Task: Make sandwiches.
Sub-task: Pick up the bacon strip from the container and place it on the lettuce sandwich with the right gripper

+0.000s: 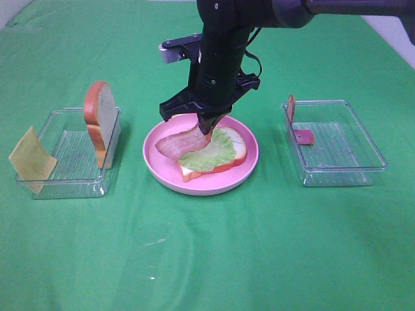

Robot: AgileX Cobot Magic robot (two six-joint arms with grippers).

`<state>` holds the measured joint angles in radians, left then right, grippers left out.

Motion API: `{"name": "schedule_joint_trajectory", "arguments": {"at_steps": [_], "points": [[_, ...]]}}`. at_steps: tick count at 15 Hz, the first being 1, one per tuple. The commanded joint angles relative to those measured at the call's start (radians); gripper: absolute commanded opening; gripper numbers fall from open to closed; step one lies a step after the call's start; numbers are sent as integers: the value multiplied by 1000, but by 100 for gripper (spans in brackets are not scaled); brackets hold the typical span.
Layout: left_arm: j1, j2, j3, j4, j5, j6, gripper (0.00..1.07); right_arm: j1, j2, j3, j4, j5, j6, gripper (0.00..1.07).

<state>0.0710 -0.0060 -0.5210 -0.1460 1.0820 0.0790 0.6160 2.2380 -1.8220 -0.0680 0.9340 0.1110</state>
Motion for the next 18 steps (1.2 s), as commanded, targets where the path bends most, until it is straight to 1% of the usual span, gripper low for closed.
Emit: {"name": "schedule_joint_trajectory", "arguments": {"at_steps": [1,9,12,13,14,15,16,17,18], "points": [[0,-13,3,-5,-4,-4,93,0,17,-5,4,0,6,0],[0,-13,3,-5,-4,-4,93,0,17,-5,-70,-10,1,0],[0,-13,3,-5,-4,-4,93,0,17,-5,-70,-22,1,0],[0,-13,3,-5,-4,-4,93,0,17,-5,-71,-26,1,5],[0,-13,3,-5,-4,-4,93,0,17,-5,-71,-26,1,17],[0,-13,3,-5,-4,-4,93,0,17,-5,-71,-26,1,39],[0,-13,3,-5,-4,-4,93,0,17,-5,-72,-25,1,66],[0,-13,3,-5,-4,-4,93,0,17,-5,-83,-22,1,89],[0,-13,3,-5,-4,-4,93,0,17,-5,-86,-20,1,99]]}}
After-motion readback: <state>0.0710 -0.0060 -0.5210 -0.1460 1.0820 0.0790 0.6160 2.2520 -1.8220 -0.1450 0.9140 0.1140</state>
